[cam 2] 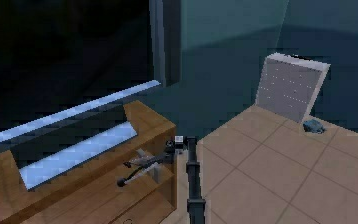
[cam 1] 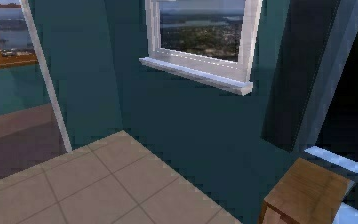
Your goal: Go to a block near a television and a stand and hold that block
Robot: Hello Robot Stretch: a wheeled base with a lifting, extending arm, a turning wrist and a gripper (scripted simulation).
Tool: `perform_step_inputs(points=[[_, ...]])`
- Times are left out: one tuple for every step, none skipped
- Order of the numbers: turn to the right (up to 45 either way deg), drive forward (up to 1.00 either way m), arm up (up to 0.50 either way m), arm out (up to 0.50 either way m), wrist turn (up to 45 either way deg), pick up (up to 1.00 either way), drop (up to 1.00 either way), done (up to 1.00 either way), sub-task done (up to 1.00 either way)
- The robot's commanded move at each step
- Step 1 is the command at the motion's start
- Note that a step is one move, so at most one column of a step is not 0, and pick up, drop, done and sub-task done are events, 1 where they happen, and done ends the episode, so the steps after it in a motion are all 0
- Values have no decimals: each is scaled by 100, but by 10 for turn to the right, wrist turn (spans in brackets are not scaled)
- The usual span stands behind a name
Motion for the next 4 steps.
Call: perform_step_inputs(points=[[0, 0, 0, 0, 450, 0, 0, 0, 0], [0, 0, 0, 0, 150, 0, 0, 0, 0], [0, 0, -30, 0, 0, 0, 0, 0, 0], [0, 0, 0, 0, 0, 100, 0, 0, 0]])
